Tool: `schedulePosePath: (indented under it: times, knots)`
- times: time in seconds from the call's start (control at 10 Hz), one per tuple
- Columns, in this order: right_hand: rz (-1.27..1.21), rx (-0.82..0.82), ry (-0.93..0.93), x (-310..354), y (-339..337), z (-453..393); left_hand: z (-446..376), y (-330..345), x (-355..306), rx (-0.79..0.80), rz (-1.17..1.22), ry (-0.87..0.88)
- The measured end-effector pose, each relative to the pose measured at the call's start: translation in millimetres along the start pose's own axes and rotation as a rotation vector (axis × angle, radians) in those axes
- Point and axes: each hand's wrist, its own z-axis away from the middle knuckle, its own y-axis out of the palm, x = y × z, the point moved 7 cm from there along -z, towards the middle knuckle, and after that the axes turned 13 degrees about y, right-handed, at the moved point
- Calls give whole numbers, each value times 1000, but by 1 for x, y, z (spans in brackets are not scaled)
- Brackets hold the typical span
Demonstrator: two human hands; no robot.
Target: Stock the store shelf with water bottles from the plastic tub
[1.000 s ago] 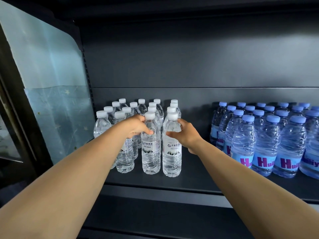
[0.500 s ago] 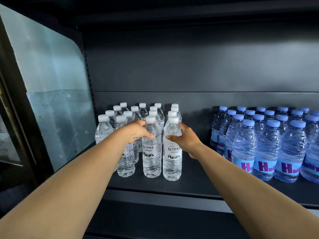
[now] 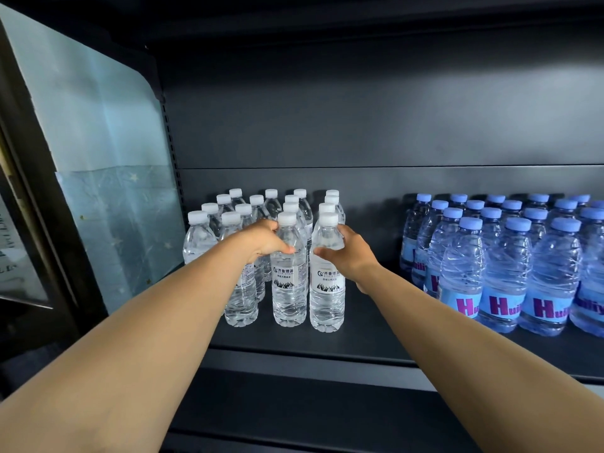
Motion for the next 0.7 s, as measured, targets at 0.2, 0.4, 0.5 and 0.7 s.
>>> schedulePosePath:
  times: [0.2,0.4,0.5,0.7]
  knots:
    - [14,4,-10,-3,-1,-3,1,1,-3,-5,-112,32]
    - [106,11,-30,0,-8,1,4,-1,-7,-7,-192,72]
    - [167,25,-43,6,-13,8,11,-5,-11,6,-209,76]
    - [321,-40,-73,22,-53,40,39,-19,-38,-32,-221,37]
